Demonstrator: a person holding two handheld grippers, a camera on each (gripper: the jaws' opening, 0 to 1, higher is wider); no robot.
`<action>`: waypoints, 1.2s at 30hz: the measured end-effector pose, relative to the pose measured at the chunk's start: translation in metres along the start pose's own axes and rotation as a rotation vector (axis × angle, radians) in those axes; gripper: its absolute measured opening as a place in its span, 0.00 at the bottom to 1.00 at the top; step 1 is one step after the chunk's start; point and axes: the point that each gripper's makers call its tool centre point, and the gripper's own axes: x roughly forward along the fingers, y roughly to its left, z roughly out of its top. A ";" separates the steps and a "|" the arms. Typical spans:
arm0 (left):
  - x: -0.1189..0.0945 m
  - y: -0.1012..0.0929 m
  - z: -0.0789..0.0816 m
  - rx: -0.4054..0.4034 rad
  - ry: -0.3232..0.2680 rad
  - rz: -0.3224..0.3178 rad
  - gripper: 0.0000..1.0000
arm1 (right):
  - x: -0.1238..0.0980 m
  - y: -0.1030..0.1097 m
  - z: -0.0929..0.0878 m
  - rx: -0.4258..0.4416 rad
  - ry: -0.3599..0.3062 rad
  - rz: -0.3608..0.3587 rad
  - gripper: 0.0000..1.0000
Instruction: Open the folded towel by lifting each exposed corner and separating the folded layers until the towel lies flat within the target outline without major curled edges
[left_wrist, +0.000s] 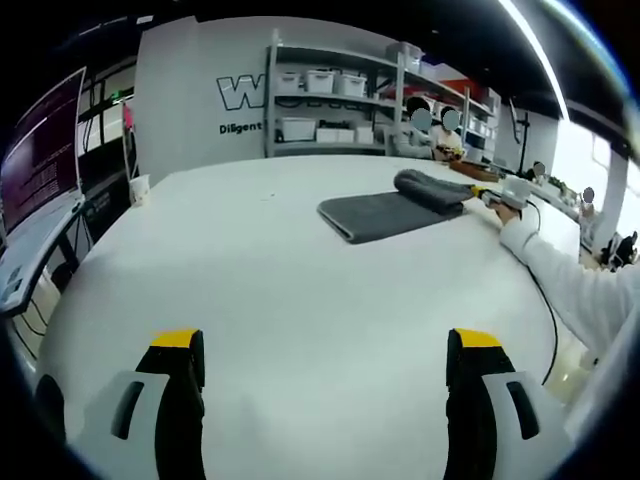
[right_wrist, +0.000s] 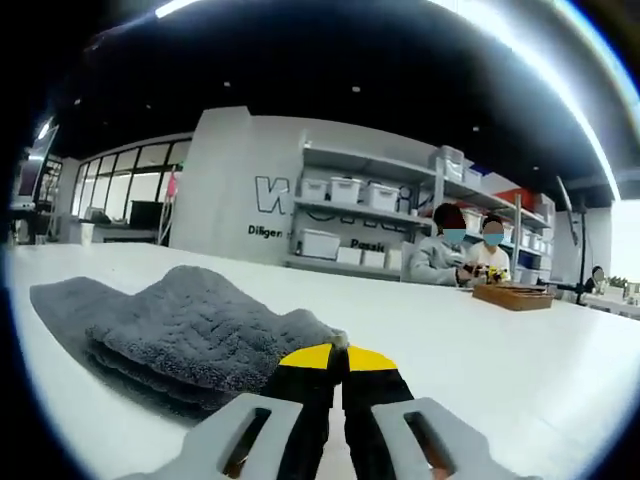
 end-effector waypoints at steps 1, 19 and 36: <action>0.000 0.000 0.000 0.000 0.000 -0.001 0.99 | 0.000 -0.001 0.000 0.001 0.000 -0.002 0.00; -0.001 -0.001 -0.001 -0.003 -0.001 -0.001 0.99 | -0.004 -0.012 -0.003 -0.001 0.008 -0.013 0.00; 0.000 -0.003 -0.001 0.002 0.005 0.000 0.99 | -0.009 -0.031 -0.007 0.003 0.015 -0.038 0.00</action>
